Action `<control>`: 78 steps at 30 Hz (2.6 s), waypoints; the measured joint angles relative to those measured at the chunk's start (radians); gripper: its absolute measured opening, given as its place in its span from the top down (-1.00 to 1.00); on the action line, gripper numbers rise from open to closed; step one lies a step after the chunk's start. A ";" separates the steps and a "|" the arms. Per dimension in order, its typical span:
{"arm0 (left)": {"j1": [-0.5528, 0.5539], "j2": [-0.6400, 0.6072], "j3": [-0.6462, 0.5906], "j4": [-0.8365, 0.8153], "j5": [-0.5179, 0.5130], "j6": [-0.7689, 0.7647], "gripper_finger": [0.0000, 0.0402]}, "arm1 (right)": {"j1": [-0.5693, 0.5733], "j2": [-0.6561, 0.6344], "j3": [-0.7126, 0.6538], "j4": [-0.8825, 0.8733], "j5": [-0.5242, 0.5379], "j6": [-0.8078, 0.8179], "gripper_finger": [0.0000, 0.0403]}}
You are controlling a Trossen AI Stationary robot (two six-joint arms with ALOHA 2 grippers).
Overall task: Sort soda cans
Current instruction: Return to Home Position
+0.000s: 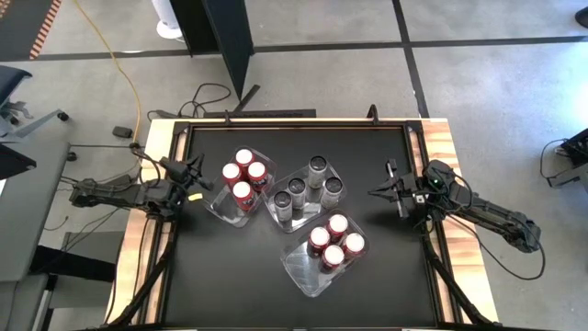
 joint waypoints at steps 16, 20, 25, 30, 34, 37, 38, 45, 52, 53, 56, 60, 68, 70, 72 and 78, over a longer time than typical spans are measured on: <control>0.000 0.000 0.002 0.043 0.429 0.129 1.00 | 0.000 0.000 0.000 0.000 0.000 0.000 0.85; 0.000 0.000 0.001 0.045 0.567 0.130 1.00 | 0.000 0.000 0.000 0.000 0.000 0.000 0.85; 0.000 0.000 0.001 0.045 0.733 0.149 1.00 | 0.000 0.000 0.000 0.000 0.000 0.000 0.85; 0.000 0.000 0.000 0.045 0.842 0.174 1.00 | 0.000 0.000 0.000 0.000 0.000 0.000 0.85; 0.000 0.000 0.000 0.043 0.905 0.174 1.00 | 0.000 0.000 0.000 0.000 0.000 0.000 0.85; 0.000 0.000 0.000 0.043 0.944 0.174 1.00 | 0.000 0.000 0.000 0.000 0.000 0.000 0.85; 0.000 0.000 0.000 0.042 0.948 0.174 1.00 | 0.000 0.000 0.000 0.000 0.000 0.000 0.85; 0.000 0.000 -0.001 0.043 0.947 0.139 1.00 | 0.000 0.000 0.000 0.000 0.000 0.000 0.85; 0.000 0.000 -0.001 0.043 0.946 0.128 1.00 | 0.000 0.000 0.000 0.000 0.000 0.000 0.85; 0.000 0.000 -0.002 0.043 0.946 0.127 1.00 | 0.000 0.000 0.000 0.000 0.000 0.000 0.85; 0.000 0.000 -0.002 0.043 0.945 0.126 1.00 | 0.000 0.000 0.000 0.000 0.000 0.000 0.85; 0.000 0.000 -0.002 0.043 0.945 0.126 1.00 | 0.000 0.000 0.000 0.000 0.000 0.000 0.85; 0.000 0.000 -0.002 0.043 0.944 0.126 1.00 | 0.000 0.000 0.000 0.000 0.000 0.000 0.85; 0.000 0.000 -0.002 0.043 0.944 0.126 1.00 | 0.000 0.000 0.000 0.000 0.000 0.000 0.85; 0.000 0.000 -0.002 0.043 0.944 0.126 1.00 | 0.000 0.000 0.000 0.000 0.000 0.000 0.85; 0.000 0.000 -0.002 0.043 0.944 0.126 1.00 | 0.000 0.000 0.000 0.000 0.000 0.000 0.85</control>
